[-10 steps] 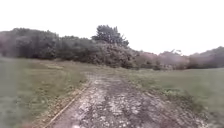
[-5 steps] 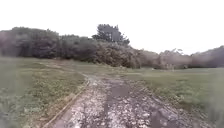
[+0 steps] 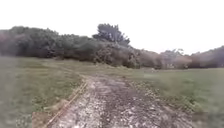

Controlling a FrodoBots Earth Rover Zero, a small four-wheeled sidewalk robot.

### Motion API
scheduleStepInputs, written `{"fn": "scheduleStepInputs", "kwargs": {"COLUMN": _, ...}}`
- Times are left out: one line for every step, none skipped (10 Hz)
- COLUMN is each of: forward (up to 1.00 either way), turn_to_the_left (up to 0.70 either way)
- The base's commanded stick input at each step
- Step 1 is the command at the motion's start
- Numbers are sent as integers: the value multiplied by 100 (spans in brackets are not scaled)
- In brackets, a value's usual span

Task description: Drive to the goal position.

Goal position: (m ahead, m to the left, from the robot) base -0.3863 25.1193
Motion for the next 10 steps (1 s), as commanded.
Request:
{"fn": "scheduleStepInputs", "kwargs": {"forward": 70, "turn_to_the_left": 0}}
{"fn": "scheduleStepInputs", "kwargs": {"forward": 70, "turn_to_the_left": 0}}
{"fn": "scheduleStepInputs", "kwargs": {"forward": 70, "turn_to_the_left": 0}}
{"fn": "scheduleStepInputs", "kwargs": {"forward": 70, "turn_to_the_left": 23}}
{"fn": "scheduleStepInputs", "kwargs": {"forward": 70, "turn_to_the_left": 30}}
{"fn": "scheduleStepInputs", "kwargs": {"forward": 70, "turn_to_the_left": 7}}
{"fn": "scheduleStepInputs", "kwargs": {"forward": 70, "turn_to_the_left": 3}}
{"fn": "scheduleStepInputs", "kwargs": {"forward": 70, "turn_to_the_left": 0}}
{"fn": "scheduleStepInputs", "kwargs": {"forward": 70, "turn_to_the_left": 0}}
{"fn": "scheduleStepInputs", "kwargs": {"forward": 70, "turn_to_the_left": 0}}
